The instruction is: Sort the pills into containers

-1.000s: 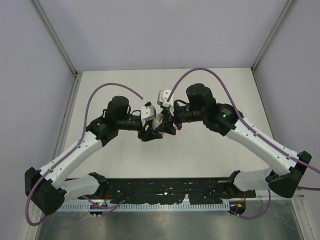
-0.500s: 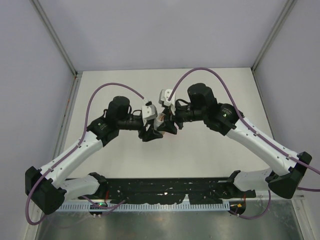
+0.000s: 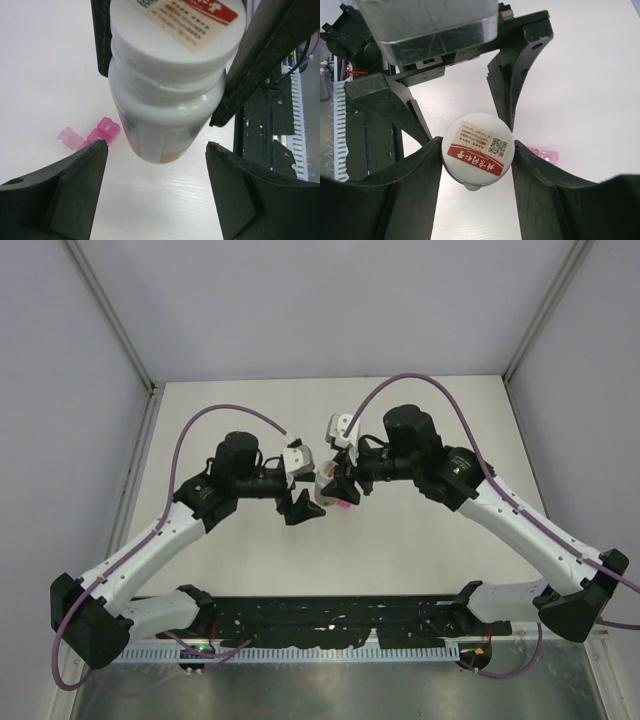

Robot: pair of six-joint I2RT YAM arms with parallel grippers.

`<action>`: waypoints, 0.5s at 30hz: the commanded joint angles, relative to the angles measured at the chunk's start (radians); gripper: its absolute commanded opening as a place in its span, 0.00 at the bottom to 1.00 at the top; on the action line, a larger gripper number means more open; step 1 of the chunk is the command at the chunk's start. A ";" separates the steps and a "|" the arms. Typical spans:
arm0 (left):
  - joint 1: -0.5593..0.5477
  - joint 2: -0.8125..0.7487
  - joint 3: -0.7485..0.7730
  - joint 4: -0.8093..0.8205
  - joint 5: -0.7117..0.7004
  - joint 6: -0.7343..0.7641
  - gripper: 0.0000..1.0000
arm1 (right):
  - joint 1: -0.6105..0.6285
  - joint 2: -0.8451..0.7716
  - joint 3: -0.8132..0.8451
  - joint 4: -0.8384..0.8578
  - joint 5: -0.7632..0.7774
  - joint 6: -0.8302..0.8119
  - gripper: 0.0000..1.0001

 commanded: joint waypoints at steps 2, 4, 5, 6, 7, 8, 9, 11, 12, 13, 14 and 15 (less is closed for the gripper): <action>0.018 -0.022 0.011 0.038 -0.037 -0.009 0.84 | -0.046 -0.055 -0.014 0.062 0.043 0.022 0.20; 0.024 -0.029 0.006 0.039 -0.054 -0.008 0.86 | -0.066 -0.061 -0.026 0.073 0.079 0.030 0.19; 0.026 -0.036 0.005 0.038 -0.060 -0.008 0.86 | -0.083 -0.061 -0.032 0.074 0.087 0.034 0.20; 0.027 -0.042 0.005 0.036 -0.073 -0.009 0.87 | -0.090 -0.064 -0.037 0.079 0.105 0.039 0.20; 0.029 -0.045 0.003 0.036 -0.089 -0.006 0.87 | -0.109 -0.065 -0.049 0.084 0.116 0.048 0.19; 0.029 -0.052 0.002 0.036 -0.103 -0.006 0.88 | -0.116 -0.063 -0.054 0.090 0.135 0.053 0.19; 0.032 -0.057 -0.003 0.039 -0.112 -0.006 0.88 | -0.130 -0.063 -0.069 0.091 0.141 0.059 0.20; 0.035 -0.068 -0.006 0.041 -0.131 -0.009 0.88 | -0.161 -0.064 -0.100 0.117 0.178 0.071 0.20; 0.038 -0.072 -0.012 0.045 -0.139 -0.009 0.89 | -0.181 -0.066 -0.114 0.137 0.190 0.074 0.20; 0.039 -0.077 -0.014 0.048 -0.145 -0.012 0.88 | -0.195 -0.066 -0.137 0.163 0.196 0.086 0.19; 0.041 -0.080 -0.017 0.050 -0.149 -0.015 0.88 | -0.221 -0.068 -0.152 0.179 0.205 0.094 0.20; 0.043 -0.088 -0.021 0.053 -0.152 -0.014 0.88 | -0.230 -0.071 -0.184 0.214 0.225 0.109 0.19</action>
